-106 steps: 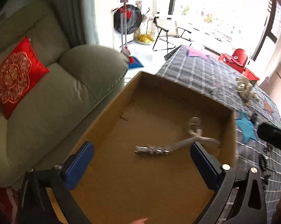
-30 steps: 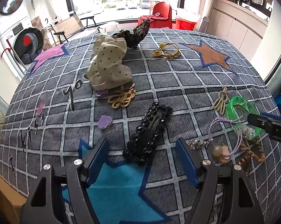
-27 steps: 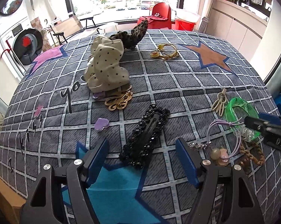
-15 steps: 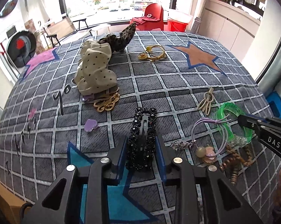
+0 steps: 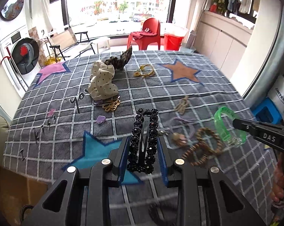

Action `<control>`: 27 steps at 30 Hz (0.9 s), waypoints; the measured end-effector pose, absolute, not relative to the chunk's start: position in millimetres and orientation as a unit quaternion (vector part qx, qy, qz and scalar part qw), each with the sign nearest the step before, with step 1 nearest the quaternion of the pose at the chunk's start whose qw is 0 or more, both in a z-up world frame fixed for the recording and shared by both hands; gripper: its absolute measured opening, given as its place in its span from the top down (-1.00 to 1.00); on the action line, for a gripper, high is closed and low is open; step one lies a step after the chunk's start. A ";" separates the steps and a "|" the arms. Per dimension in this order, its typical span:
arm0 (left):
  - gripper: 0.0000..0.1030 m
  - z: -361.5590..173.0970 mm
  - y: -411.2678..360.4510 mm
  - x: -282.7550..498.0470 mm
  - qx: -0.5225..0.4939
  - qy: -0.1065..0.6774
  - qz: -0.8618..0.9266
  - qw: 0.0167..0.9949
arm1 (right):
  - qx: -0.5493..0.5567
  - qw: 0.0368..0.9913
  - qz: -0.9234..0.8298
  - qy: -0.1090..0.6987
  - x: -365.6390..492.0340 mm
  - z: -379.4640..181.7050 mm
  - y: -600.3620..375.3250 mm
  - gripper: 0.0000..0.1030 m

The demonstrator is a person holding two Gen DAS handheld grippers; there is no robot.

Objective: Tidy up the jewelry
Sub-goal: 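Close the right tool on the green bangle while the left tool grips the black beaded clip, then carry the green bangle and black beaded clip with both tools over the box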

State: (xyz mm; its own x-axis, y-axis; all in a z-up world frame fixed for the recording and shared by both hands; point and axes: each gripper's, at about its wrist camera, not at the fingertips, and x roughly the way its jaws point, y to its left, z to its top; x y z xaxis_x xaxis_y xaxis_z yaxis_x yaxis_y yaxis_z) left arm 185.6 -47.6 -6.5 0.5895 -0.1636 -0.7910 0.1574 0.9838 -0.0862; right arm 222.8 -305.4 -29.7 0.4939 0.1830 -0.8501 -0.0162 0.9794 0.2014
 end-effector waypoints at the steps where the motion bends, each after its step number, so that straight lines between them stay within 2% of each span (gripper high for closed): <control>1: 0.38 -2.4 -47.3 178.7 -0.005 0.441 -0.090 0.893 | 0.086 0.860 0.059 0.499 217.5 -27.5 -306.3 0.85; 9: 0.37 17.2 -38.2 118.0 -0.027 0.426 -0.088 0.900 | 0.104 0.861 0.083 0.491 163.6 -10.2 -304.1 0.85; 27: 0.37 11.1 -6.6 2.6 -0.063 0.430 -0.058 0.899 | 0.107 0.855 0.125 0.492 57.6 -13.8 -264.2 0.85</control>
State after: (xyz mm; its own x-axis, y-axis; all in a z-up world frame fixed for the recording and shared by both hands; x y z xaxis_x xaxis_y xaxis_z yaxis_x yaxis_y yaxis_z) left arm 2.6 -6.6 11.1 0.6229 -0.1589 -0.7660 0.0501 0.9853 -0.1636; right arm 57.6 -264.2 -13.8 0.4848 0.3192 -0.8143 -0.1092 0.9458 0.3058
